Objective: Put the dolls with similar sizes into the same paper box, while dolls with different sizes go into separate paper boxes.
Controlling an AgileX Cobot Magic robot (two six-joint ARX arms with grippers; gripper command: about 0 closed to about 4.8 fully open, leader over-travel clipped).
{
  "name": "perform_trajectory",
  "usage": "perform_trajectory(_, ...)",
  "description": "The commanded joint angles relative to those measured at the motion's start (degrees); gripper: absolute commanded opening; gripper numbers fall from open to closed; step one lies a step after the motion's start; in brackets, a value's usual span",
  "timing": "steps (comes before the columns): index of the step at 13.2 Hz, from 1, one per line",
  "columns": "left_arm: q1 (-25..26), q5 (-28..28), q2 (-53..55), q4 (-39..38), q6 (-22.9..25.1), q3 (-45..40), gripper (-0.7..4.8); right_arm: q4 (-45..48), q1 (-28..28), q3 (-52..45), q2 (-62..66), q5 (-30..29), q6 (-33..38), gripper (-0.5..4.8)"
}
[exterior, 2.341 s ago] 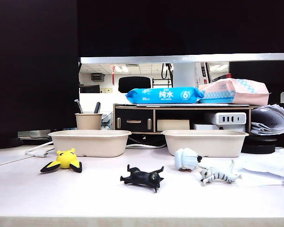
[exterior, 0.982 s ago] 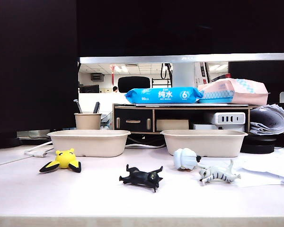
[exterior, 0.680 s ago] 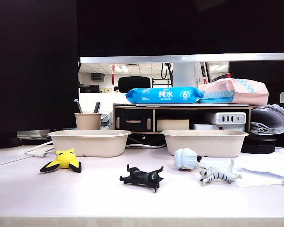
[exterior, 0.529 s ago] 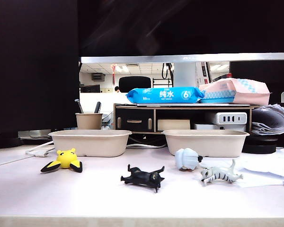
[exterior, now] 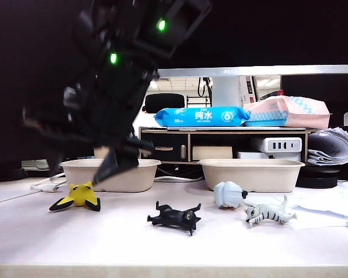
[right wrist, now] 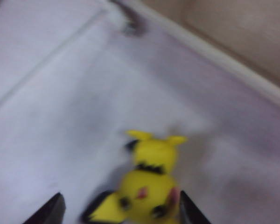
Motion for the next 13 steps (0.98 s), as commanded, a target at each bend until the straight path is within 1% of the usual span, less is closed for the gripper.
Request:
perform_trajectory(1, -3.43, 0.11, 0.02, 0.7, 0.2, 0.04, -0.05, 3.06, -0.07, 0.48, 1.49, 4.33, -0.11, 3.19)
perform_trajectory(2, -4.83, 0.39, 0.0, 0.68, 0.2, 0.04, -0.05, 5.03, -0.09, 0.48, 2.8, 4.61, -0.09, 3.19)
perform_trajectory(4, -4.83, 0.37, 0.0, 0.7, 0.2, 0.04, -0.05, 5.31, -0.02, 0.48, 4.31, 4.42, 0.13, 3.18)
perform_trajectory(5, -4.83, 0.37, -0.13, 0.68, 0.2, 0.04, -0.05, 5.35, 0.37, 0.48, 4.79, 4.46, 0.11, 1.6)
perform_trajectory(6, -4.83, 0.37, -1.42, 0.57, 0.2, 0.04, -0.05, 5.55, 0.28, 0.63, 4.66, 4.44, 0.13, 0.94)
perform_trajectory(8, -4.83, 0.39, -1.64, 0.63, 0.2, 0.04, -0.05, 5.25, 0.28, 3.69, 4.63, 4.44, 0.13, 0.94)
perform_trajectory(10, -4.81, 0.37, -2.1, 0.55, 0.2, 0.04, -0.05, 5.33, -0.09, 10.73, 4.63, 4.68, 0.07, 0.94)
perform_trajectory(11, -4.66, 0.39, -3.45, 0.52, 0.2, 0.04, -0.05, 5.51, -1.07, 14.82, 4.68, 6.19, -0.83, 0.94)
perform_trajectory(12, -3.96, 0.44, -4.74, 0.55, 0.2, 0.04, -0.05, 7.08, -2.05, 16.06, 4.68, 8.66, -2.25, 0.95)
perform_trajectory(13, 1.68, 0.22, -7.63, 0.79, 0.2, 0.04, -0.05, 10.08, -7.52, 16.17, 4.81, 7.08, -1.7, 1.18)
